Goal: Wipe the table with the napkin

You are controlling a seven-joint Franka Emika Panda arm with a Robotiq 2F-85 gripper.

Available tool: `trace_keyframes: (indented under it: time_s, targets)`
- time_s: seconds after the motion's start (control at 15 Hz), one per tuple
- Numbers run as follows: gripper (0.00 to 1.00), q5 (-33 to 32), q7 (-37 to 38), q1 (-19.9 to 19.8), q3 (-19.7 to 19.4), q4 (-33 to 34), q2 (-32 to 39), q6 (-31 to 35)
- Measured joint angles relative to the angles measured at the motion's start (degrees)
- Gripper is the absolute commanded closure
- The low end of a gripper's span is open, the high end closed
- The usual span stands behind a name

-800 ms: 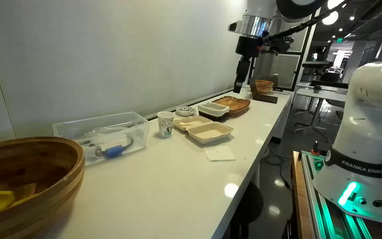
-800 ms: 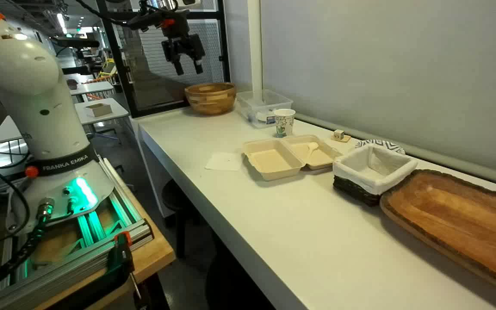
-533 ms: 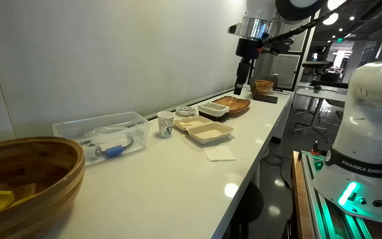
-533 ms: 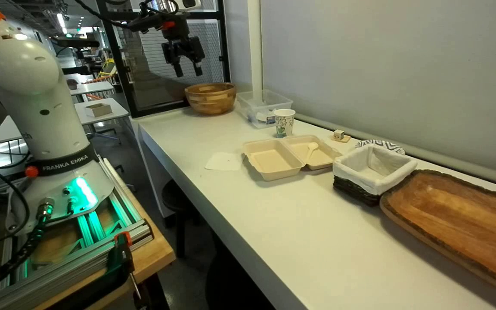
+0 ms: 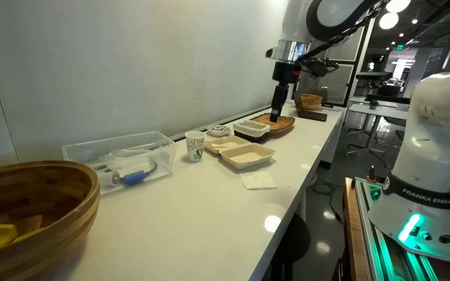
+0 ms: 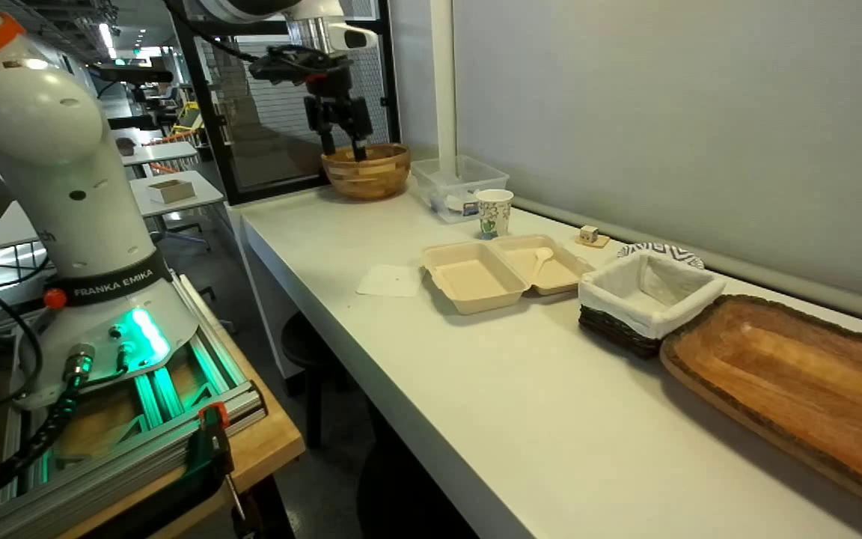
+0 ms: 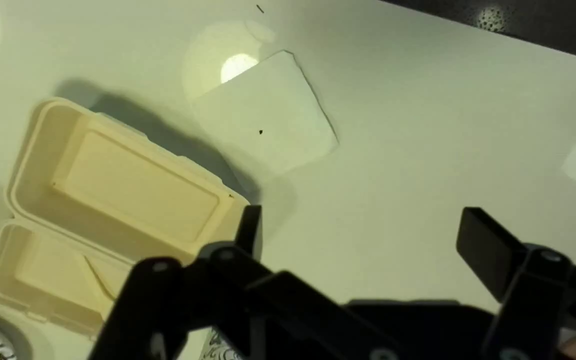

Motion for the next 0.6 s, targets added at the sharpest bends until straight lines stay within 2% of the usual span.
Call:
trace_keyframes:
  time_s: [0.33, 0.47, 0.6]
  targets:
    - [0.0, 5.1, -2.7, -0.2, -4.3, -0.2, 13.5, 9.3]
    - [0.0, 7.9, -4.5, -0.2, -5.1, -0.3, 19.2, 13.6]
    - [0.0, 8.2, -4.8, -0.6, -4.7, 0.4, 21.8, 14.5]
